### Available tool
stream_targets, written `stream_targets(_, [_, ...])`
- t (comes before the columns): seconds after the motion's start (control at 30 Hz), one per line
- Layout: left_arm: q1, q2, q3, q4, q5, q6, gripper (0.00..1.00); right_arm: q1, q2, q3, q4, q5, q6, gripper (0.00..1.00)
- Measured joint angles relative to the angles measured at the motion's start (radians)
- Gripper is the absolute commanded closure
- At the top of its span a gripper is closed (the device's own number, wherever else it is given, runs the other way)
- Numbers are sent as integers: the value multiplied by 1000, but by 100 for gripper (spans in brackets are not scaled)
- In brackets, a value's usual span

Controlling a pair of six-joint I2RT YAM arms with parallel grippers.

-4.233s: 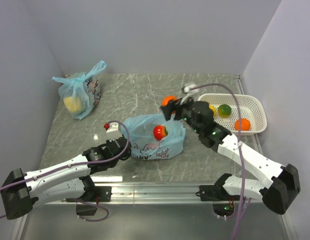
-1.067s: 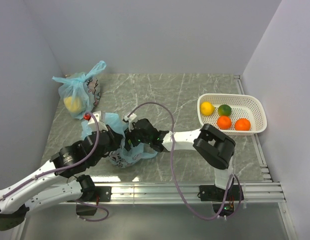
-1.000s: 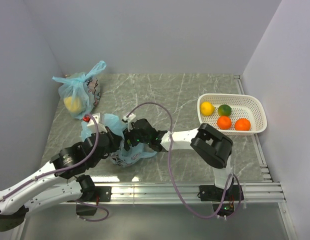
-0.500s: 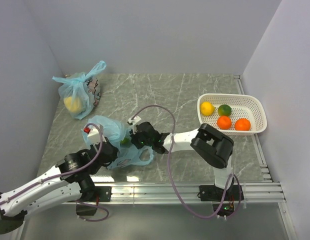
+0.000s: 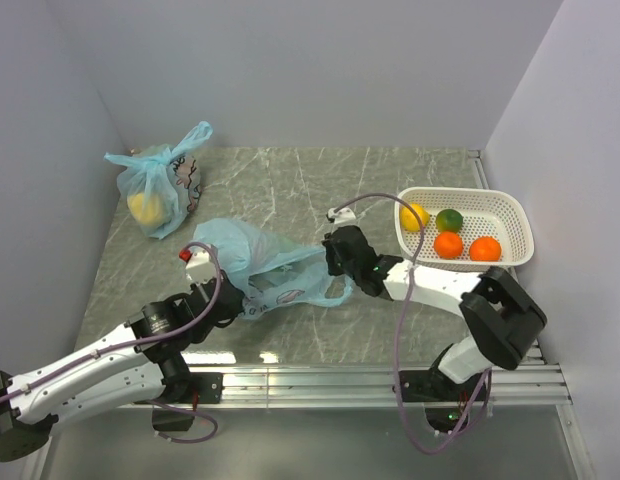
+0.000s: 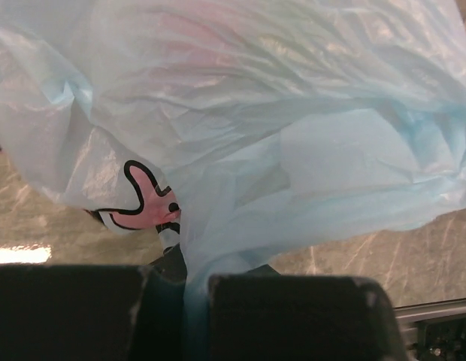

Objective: Untie the knot of the plastic bag and take out the fruit

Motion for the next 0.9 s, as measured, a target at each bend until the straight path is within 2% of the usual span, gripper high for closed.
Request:
stream_targets(0.13, [0, 10, 0, 30, 0, 2, 100, 55, -93, -3, -66, 47, -22, 78])
stream_targets(0.17, [0, 11, 0, 33, 0, 3, 99, 95, -122, -3, -68, 50, -37, 73])
stream_targets(0.27, [0, 18, 0, 41, 0, 8, 100, 197, -185, 8, -54, 35, -68, 68])
stream_targets(0.43, [0, 25, 13, 47, 0, 24, 100, 247, -189, 48, -10, -26, -78, 57])
stream_targets(0.67, [0, 36, 40, 76, 1, 45, 99, 261, -20, 163, 39, -139, -102, 56])
stream_targets(0.9, [0, 43, 72, 110, 28, 60, 99, 257, 158, 225, 55, -75, -77, 55])
